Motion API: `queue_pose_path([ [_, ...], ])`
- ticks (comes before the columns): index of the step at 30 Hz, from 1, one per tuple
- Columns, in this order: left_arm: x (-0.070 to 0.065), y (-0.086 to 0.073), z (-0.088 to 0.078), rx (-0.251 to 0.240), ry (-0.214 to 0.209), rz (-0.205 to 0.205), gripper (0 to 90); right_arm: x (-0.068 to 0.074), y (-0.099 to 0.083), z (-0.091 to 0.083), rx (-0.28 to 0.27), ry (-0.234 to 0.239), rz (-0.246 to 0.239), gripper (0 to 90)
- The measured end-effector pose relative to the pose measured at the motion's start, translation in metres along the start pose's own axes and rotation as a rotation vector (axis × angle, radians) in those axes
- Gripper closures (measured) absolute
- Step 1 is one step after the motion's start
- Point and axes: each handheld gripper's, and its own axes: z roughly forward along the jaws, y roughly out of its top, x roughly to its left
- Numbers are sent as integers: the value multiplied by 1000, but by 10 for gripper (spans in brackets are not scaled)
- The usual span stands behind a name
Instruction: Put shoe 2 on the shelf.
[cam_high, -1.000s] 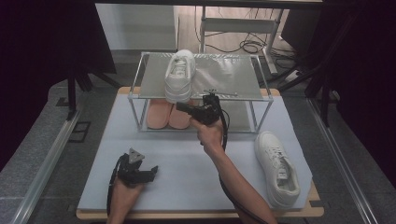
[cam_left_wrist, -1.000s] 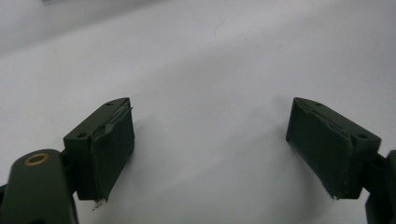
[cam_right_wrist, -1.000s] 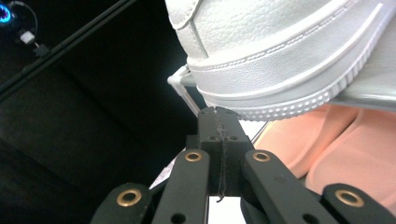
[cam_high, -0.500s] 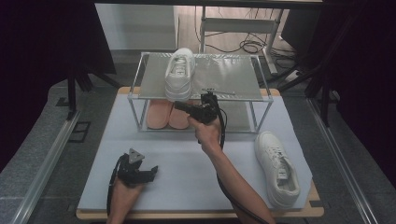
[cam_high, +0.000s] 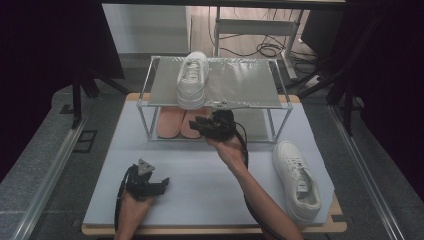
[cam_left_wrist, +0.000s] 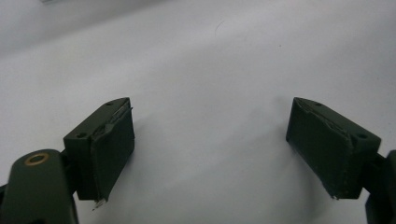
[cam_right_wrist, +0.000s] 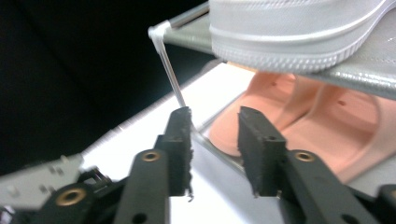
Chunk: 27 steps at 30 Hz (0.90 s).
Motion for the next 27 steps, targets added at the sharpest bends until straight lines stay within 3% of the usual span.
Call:
queue_pose_path([
  [7, 0, 0, 0, 1, 1, 0, 154, 9, -9, -10, 47, -70, -132, 435],
  [15, 0, 0, 0, 1, 0, -1, 154, 13, -24, -22, 126, -37, -185, 319],
  [22, -1, 0, 0, -3, 2, -4, 154, 18, -40, -30, 185, -35, -232, 263],
  [27, -1, 0, 0, -3, 2, -3, 154, 19, -50, -38, 202, -23, -210, 226],
])
